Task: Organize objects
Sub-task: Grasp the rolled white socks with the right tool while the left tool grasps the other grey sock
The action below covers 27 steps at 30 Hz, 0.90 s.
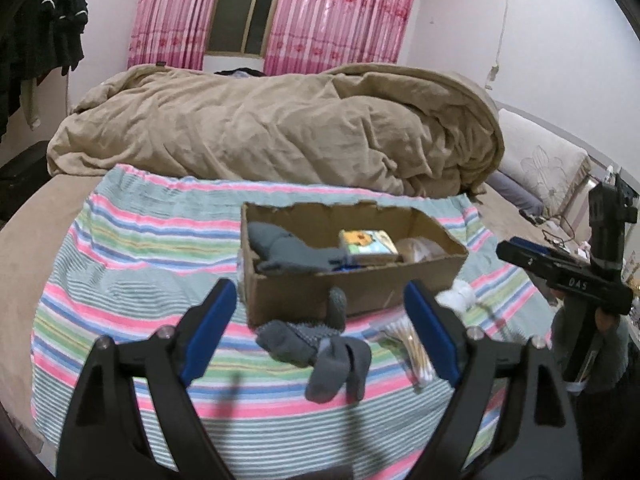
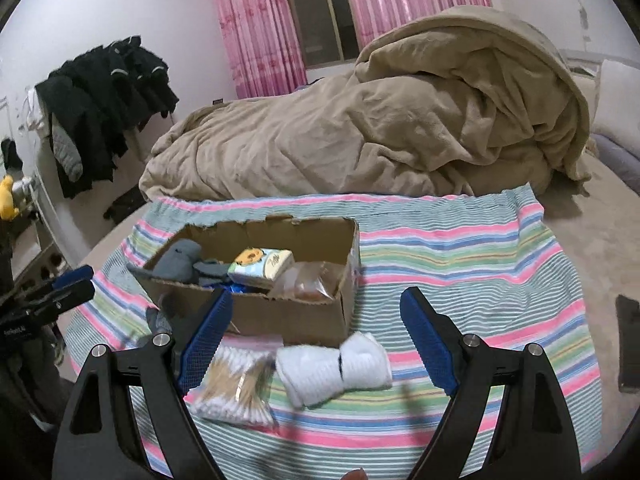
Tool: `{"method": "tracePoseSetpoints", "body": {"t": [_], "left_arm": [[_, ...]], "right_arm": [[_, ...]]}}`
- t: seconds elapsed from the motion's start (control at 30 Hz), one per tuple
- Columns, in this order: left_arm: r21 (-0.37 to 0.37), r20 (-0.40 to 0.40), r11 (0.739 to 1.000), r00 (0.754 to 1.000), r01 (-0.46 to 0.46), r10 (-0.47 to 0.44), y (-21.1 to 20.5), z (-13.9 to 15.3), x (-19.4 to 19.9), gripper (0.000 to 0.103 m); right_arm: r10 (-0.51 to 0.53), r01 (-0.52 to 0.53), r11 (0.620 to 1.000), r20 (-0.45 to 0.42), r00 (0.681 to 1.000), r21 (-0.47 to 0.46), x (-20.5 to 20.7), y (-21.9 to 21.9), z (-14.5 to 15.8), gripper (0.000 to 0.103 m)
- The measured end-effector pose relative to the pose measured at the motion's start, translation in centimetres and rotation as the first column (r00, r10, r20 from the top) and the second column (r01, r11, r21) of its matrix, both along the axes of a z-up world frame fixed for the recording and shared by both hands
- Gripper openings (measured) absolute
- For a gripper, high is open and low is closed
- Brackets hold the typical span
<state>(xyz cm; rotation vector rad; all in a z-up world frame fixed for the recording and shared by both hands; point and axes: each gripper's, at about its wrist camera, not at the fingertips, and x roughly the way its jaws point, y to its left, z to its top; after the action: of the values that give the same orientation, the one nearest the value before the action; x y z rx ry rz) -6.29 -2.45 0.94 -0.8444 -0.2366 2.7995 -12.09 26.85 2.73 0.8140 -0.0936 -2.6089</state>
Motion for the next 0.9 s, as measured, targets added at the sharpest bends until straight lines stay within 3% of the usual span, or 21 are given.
{"method": "tracePoseSetpoints", "body": {"t": [0.33, 0.9], "left_arm": [[-0.048, 0.125, 0.999, 0.992, 0.009, -0.003, 1.3, -4.4, -1.5, 0.091], [-0.109, 0.186, 0.992, 0.982, 0.064, -0.043, 3.8, -7.8, -3.1, 0.091]], "right_arm": [[-0.003, 0.001, 0.999, 0.037, 0.999, 0.040, -0.2, 0.2, -2.2, 0.095], [0.014, -0.036, 0.987, 0.140, 0.990, 0.154, -1.4, -1.8, -6.7, 0.095]]}}
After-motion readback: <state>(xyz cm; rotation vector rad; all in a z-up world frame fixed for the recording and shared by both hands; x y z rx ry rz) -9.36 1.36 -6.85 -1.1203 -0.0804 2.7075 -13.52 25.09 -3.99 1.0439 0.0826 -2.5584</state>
